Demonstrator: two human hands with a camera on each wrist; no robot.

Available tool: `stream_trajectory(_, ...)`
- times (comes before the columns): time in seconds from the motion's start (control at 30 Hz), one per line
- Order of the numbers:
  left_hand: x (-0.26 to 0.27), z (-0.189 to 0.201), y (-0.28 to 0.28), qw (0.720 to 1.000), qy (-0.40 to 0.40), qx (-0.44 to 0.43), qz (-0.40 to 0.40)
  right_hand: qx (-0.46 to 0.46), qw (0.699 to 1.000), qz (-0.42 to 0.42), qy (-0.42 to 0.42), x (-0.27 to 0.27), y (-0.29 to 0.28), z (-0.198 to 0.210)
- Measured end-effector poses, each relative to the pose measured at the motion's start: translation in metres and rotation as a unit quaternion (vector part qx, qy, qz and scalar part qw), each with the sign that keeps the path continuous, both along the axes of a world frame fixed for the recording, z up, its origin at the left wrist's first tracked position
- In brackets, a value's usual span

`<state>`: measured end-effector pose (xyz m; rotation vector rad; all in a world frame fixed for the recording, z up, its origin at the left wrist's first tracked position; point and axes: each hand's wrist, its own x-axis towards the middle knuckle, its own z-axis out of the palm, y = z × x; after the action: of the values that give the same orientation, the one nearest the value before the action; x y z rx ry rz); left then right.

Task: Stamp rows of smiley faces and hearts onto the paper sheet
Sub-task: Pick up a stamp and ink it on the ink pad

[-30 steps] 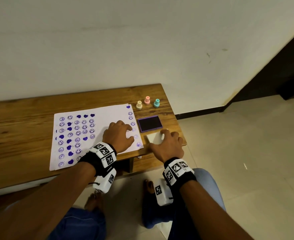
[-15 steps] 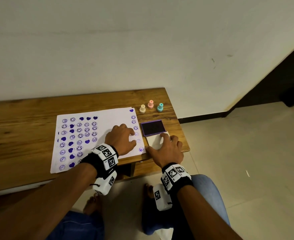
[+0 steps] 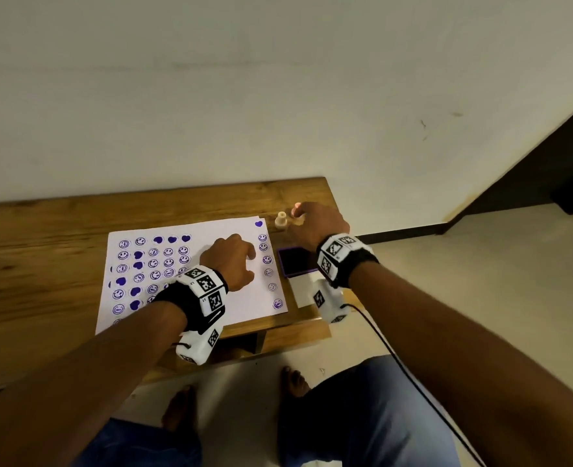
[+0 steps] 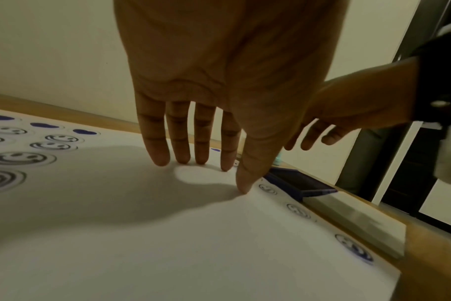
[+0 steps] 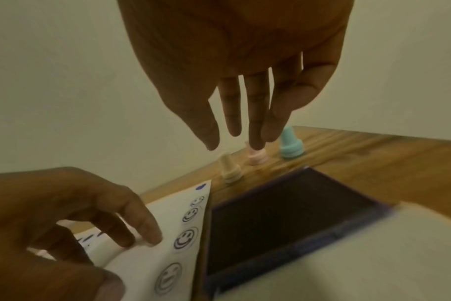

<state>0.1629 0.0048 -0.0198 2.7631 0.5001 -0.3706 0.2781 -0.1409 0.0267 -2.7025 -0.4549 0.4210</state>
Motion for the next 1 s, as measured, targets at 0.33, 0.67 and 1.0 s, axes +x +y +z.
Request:
stream_trajectory(0.33, 0.004, -0.008, 0.004, 0.999, -0.02, -0.024, 0.011, -0.057, 0.996, 0.072, -0.005, 0.03, 0.035, -0.021)
stream_trajectory(0.67, -0.003, 0.001, -0.013, 0.935, -0.212, -0.27, 0.091, 0.206, 0.973, -0.017, 0.1, 0.002, 0.017, -0.008)
stream_trajectory(1.0, -0.017, 0.01, -0.038, 0.832, -0.321, -0.411, 0.192, 0.339, 0.915, -0.056, 0.213, -0.036, -0.003, 0.002)
